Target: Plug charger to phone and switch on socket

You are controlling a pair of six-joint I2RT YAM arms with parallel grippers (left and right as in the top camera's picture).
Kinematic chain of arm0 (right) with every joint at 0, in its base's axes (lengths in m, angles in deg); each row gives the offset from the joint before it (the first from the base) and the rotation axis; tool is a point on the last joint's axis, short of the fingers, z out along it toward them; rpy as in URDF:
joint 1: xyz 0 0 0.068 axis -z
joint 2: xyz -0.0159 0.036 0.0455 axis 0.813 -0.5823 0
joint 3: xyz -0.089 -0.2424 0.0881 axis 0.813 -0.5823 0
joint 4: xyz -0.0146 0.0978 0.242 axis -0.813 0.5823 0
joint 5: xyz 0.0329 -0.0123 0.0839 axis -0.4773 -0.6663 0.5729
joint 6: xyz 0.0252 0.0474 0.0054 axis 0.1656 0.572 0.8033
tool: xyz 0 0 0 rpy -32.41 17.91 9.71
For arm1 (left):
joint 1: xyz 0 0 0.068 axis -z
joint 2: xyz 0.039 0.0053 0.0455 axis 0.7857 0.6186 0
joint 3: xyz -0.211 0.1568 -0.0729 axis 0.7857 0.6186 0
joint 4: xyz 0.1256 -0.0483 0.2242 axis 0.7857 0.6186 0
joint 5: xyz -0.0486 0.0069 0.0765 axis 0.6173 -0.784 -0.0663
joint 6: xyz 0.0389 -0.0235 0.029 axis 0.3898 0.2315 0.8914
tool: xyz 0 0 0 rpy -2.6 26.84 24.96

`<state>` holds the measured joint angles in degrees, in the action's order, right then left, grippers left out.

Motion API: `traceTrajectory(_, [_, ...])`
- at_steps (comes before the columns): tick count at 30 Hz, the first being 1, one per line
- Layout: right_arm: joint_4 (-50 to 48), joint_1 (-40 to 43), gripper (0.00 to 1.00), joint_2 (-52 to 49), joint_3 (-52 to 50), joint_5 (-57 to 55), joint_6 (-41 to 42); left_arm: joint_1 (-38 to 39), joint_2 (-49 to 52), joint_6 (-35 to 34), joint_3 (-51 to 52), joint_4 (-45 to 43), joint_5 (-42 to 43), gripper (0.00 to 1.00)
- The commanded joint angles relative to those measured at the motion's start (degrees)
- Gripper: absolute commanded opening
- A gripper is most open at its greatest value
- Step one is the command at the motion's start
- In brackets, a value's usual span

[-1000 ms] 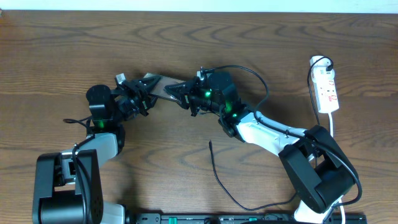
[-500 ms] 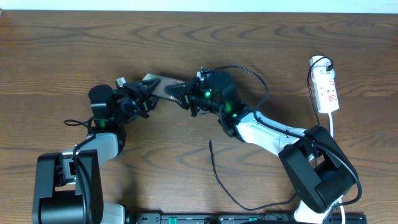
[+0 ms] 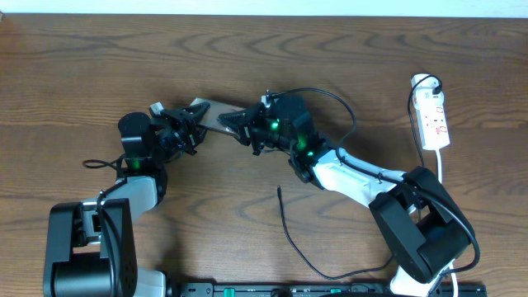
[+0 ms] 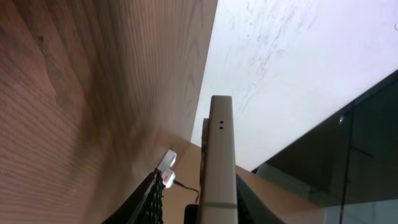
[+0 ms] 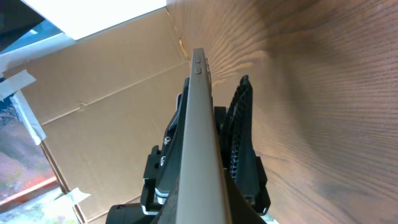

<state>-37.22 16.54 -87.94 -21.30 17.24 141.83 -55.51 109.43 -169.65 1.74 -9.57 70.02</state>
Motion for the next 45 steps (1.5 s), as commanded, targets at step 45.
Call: traceTrajectory(45, [0.5,-2.4,0.01,0.6,1.2,-3.5,0.4,1.0,-0.7,1.0,0.0,0.0,-1.4,0.08])
